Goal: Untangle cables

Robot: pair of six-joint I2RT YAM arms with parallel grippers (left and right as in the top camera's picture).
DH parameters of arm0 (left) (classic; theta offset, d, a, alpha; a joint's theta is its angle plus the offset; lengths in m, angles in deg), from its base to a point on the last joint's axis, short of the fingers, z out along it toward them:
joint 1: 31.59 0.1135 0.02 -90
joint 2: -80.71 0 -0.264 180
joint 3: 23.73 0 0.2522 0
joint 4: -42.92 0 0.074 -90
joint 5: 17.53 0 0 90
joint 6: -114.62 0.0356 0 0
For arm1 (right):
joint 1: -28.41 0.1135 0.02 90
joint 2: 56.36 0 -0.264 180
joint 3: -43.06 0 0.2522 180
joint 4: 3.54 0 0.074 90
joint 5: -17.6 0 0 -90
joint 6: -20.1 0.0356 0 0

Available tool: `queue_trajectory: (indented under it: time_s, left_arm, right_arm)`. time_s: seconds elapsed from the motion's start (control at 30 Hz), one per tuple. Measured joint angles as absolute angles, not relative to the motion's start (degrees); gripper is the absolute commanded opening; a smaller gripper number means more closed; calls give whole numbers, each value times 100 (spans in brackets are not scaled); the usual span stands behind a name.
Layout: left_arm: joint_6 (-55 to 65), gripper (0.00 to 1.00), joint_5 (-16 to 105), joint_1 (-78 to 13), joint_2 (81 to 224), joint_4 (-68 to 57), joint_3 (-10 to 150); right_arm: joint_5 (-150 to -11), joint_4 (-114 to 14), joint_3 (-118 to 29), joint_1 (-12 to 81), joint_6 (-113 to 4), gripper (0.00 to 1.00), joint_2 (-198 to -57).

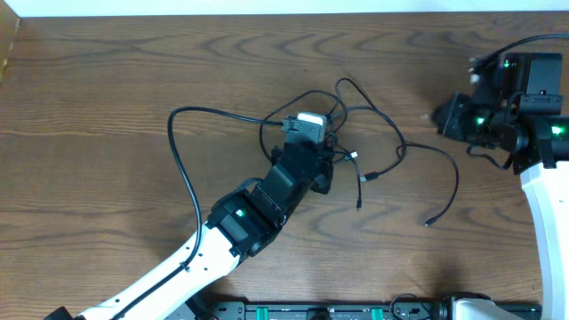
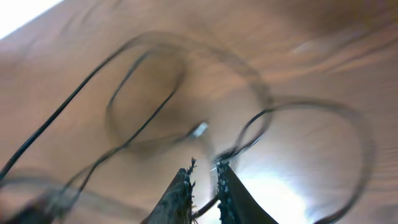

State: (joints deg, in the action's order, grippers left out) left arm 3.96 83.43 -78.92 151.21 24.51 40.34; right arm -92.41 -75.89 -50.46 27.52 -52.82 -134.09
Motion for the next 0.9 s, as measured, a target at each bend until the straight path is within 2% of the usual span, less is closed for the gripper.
queue_trajectory:
  time_s: [0.17,0.4,0.57,0.67,0.9]
  left_arm:
    - [850,8,7242,-7709,15121,2451,4034]
    - [940,8,5480,-6881,15121,2860,4027]
    - [920,8,4833,-6835,15121,3120,4027]
    - [778,8,4660,-6835,15121,3122,4027]
    - [660,8,4297,-6811,15121,3109,4027]
  right_arm:
    - [-10876,-8334,-5046,2752,-6364,26,-13407]
    - [-11984,-8557,-4907,2837,-7310,25,-13385]
    - [-12284,-7936,-4297,3301,-7417,24,-13364]
    - [-12474,-7132,-3818,3517,-7277,23,-13366]
    - [-12662,-5886,-3477,3543,-6609,24,-13357]
